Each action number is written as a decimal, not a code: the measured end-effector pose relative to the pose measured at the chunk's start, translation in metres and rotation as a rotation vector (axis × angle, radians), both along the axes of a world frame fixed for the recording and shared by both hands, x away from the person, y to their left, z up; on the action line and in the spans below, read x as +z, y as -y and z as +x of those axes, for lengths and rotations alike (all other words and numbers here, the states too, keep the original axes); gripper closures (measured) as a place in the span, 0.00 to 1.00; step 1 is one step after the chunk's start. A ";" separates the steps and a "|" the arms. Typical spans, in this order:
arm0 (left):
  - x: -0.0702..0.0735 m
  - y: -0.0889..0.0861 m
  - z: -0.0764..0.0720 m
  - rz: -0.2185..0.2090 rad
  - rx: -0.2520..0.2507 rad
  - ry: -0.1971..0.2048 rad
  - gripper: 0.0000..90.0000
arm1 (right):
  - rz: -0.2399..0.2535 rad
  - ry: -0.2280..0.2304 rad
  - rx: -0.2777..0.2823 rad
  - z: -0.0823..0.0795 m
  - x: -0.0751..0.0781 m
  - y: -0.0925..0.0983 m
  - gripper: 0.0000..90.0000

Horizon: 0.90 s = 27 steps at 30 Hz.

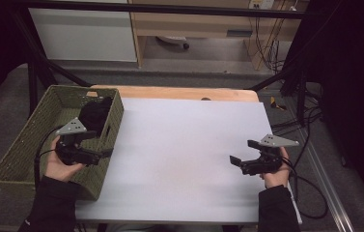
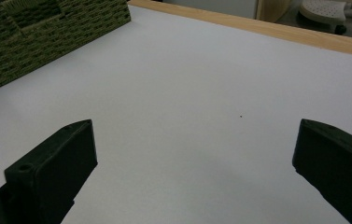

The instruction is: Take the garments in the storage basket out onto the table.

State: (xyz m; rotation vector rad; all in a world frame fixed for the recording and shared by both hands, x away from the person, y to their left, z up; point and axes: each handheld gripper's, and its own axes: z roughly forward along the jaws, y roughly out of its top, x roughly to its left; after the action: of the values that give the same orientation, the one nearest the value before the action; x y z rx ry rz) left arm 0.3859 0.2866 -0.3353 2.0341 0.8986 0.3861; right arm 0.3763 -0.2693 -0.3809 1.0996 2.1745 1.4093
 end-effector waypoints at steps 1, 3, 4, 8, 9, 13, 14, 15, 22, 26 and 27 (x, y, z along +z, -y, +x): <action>0.000 -0.001 0.000 0.002 0.003 -0.002 0.04 | -0.004 0.001 0.000 0.000 0.000 0.000 0.00; 0.000 -0.002 0.000 0.000 0.006 -0.001 0.04 | -0.001 0.000 0.000 0.000 0.000 0.000 0.00; 0.000 -0.003 0.000 -0.002 0.006 -0.001 0.04 | -0.001 0.000 -0.001 0.000 0.000 0.000 0.00; 0.001 -0.006 0.000 0.002 0.015 -0.003 0.04 | -0.003 -0.003 -0.003 0.000 0.000 0.000 0.00; 0.001 -0.007 0.000 -0.002 0.019 -0.004 0.04 | -0.001 -0.004 -0.004 0.001 -0.001 0.000 0.00; 0.002 -0.010 0.001 -0.004 0.027 -0.005 0.04 | -0.006 -0.002 -0.003 0.001 -0.001 0.000 0.00; 0.002 -0.011 0.001 -0.005 0.029 -0.006 0.04 | -0.007 -0.002 -0.002 0.002 -0.002 0.000 0.00; 0.002 -0.012 0.001 -0.003 0.032 -0.007 0.04 | -0.004 -0.007 -0.002 0.001 -0.002 -0.001 0.00; 0.006 -0.016 0.001 -0.004 0.049 -0.008 0.04 | -0.004 -0.003 -0.003 0.001 -0.003 0.000 0.00; 0.007 -0.019 0.000 0.007 0.062 -0.012 0.04 | 0.000 -0.005 -0.005 0.002 -0.002 0.000 0.00; 0.008 -0.021 0.000 0.008 0.064 -0.015 0.04 | 0.000 -0.006 -0.005 0.002 -0.002 0.000 0.00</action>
State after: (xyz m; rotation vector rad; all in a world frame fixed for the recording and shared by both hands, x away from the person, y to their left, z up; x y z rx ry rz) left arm 0.3863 0.3071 -0.3274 2.0215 0.9752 0.4105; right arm 0.3783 -0.2691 -0.3832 1.1093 2.1744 1.4055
